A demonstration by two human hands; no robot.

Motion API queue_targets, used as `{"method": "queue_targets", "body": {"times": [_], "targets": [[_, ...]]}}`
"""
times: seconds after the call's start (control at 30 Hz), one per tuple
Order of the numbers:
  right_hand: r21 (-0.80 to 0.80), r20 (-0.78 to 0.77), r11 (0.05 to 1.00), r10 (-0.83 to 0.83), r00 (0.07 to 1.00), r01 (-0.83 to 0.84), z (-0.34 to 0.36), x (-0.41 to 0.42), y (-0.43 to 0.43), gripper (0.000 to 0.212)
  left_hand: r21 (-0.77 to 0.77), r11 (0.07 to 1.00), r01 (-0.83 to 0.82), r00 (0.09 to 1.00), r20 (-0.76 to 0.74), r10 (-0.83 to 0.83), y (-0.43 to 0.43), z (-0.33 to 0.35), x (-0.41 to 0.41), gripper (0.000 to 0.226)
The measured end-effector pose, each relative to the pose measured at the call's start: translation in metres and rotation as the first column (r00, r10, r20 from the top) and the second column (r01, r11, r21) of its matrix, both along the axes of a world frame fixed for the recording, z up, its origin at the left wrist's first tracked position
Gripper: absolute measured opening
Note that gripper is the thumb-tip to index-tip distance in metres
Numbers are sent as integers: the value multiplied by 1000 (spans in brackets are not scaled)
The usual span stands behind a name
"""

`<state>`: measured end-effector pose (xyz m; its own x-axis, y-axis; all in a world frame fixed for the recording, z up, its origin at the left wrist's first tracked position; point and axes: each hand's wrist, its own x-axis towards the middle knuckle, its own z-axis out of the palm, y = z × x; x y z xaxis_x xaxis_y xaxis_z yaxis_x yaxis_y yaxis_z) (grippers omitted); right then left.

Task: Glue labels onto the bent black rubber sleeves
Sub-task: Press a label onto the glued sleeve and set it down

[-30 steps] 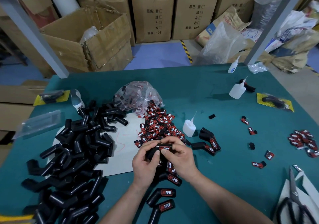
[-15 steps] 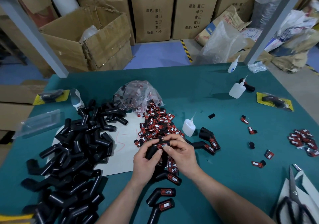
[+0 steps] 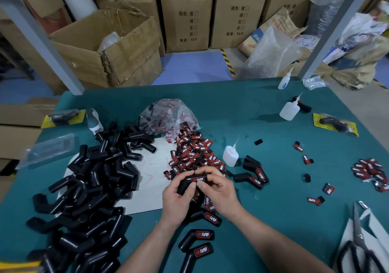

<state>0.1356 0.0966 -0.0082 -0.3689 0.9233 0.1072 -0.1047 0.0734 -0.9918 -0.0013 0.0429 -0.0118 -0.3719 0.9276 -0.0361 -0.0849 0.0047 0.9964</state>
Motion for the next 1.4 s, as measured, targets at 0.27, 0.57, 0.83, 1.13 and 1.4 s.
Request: {"method": "queue_targets", "body": {"times": [0.27, 0.57, 0.83, 1.13, 1.4], "targets": [[55, -89, 995, -76, 993, 81, 0, 1, 2, 16, -47, 999, -4, 998, 55, 7, 1, -7, -1, 27], [86, -7, 992, -90, 996, 91, -5, 0, 2, 14, -27, 999, -19, 1000, -13, 19, 2, -9, -1, 25], [87, 59, 996, -40, 997, 35, -4, 3, 3, 13, 14, 1000, 26, 994, -110, -25, 1, -2, 2, 41], [142, 93, 988, 54, 994, -67, 0, 5, 3, 20, 35, 996, 87, 991, -103, -83, -2, -5, 1, 30], [9, 1, 994, 105, 994, -105, 11, 4, -1, 13, 22, 998, 54, 992, -115, -51, -2, -5, 2, 29]]}}
